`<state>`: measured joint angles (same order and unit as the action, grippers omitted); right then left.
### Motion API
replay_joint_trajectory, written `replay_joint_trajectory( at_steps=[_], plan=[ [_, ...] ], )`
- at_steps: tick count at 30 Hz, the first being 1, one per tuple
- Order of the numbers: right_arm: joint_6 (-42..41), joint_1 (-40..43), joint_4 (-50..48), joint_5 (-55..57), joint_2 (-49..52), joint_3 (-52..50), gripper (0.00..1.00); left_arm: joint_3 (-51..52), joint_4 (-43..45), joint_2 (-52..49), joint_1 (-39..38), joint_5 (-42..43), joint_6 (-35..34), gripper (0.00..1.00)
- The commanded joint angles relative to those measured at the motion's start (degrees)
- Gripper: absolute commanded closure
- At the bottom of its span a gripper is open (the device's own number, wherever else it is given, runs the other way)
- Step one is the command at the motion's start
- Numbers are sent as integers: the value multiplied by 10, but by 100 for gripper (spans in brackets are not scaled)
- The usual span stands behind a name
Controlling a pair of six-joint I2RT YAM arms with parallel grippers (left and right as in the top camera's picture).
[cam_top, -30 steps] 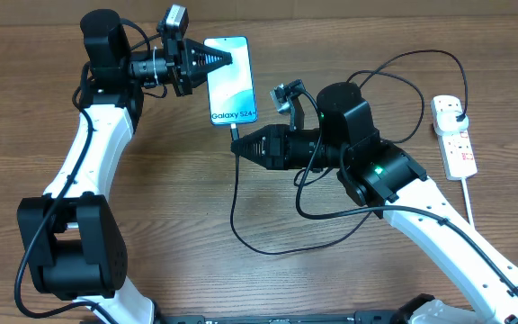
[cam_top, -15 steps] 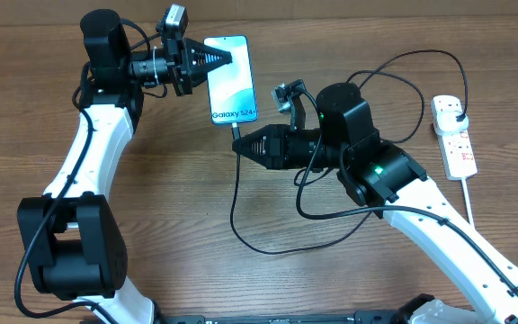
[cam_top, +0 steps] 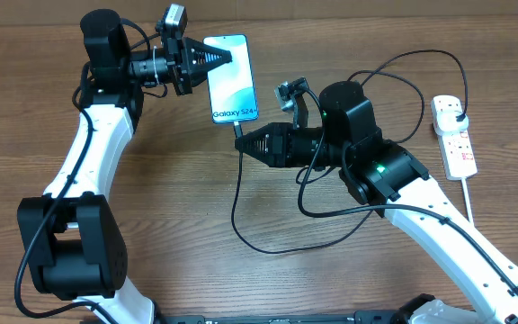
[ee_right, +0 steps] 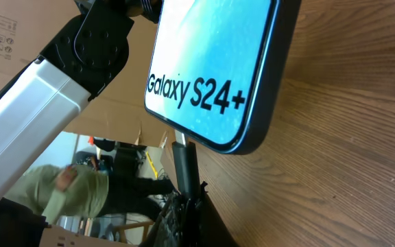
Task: Plug charger to phone and switch on socket
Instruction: 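Insert the USB-C plug into the phone's bottom port with the right gripper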
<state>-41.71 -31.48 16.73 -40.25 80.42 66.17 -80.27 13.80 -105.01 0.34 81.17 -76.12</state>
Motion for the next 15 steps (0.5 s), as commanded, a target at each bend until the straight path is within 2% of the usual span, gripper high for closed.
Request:
replay_joint_trajectory(
  at_steps=[1,15],
  plan=[
    [10,14,1,29,1,-2,96,-5,4,12,-4,37,-2,96],
    [0,14,-22,17,1,-2,96,-5,4,12,-15,35,11,96]
  ],
)
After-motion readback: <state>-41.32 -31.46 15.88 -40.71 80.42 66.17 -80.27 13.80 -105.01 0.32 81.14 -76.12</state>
